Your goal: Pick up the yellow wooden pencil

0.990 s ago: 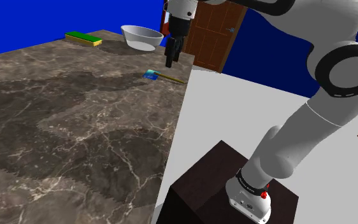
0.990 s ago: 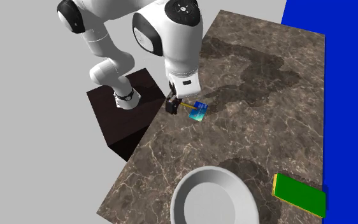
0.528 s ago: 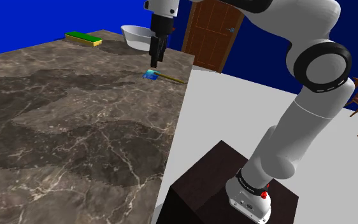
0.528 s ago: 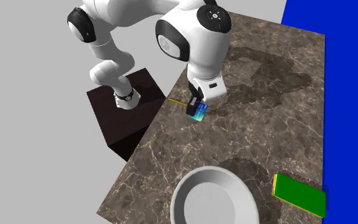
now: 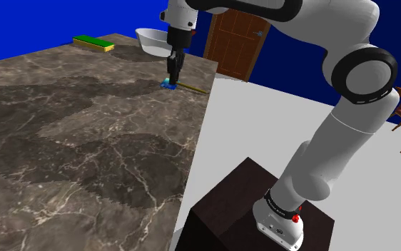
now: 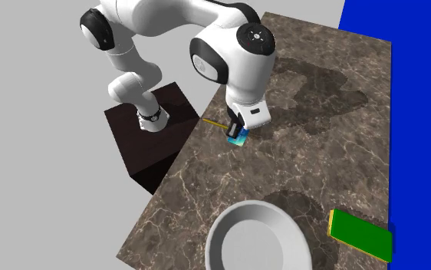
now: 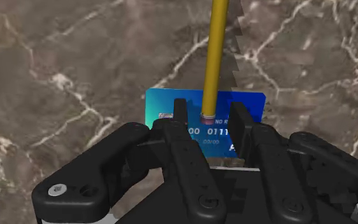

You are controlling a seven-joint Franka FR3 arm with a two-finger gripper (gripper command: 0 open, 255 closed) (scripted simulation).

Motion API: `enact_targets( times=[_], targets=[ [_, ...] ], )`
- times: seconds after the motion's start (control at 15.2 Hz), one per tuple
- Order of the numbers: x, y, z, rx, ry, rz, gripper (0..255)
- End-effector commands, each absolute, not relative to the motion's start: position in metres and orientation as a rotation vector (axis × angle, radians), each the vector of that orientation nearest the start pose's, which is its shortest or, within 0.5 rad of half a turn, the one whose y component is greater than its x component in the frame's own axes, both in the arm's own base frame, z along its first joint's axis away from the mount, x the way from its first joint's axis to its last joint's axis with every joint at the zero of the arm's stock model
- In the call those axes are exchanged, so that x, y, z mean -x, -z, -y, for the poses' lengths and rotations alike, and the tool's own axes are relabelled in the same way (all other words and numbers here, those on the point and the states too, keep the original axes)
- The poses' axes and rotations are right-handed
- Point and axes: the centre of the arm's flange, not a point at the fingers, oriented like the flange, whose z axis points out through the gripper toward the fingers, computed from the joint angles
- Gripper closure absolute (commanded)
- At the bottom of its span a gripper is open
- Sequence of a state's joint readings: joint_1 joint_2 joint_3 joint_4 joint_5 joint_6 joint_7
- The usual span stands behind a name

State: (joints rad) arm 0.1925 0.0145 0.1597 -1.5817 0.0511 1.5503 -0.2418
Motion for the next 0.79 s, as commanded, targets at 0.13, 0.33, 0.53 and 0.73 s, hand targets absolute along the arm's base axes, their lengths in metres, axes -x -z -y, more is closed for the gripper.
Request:
enact_targets(
  times=[0.13,0.33,0.53,0.73],
  targets=[
    [-0.520,-0.609,-0.197,2.955,-0.075,0.904,255],
    [-0.520,-0.609,-0.197,2.955,-0.075,0.904,255],
    [-0.520,-0.614,-0.197,2.955,-0.075,0.904,255],
    [-0.520,-0.630,-0.197,2.955,-0.075,0.904,255]
  ],
)
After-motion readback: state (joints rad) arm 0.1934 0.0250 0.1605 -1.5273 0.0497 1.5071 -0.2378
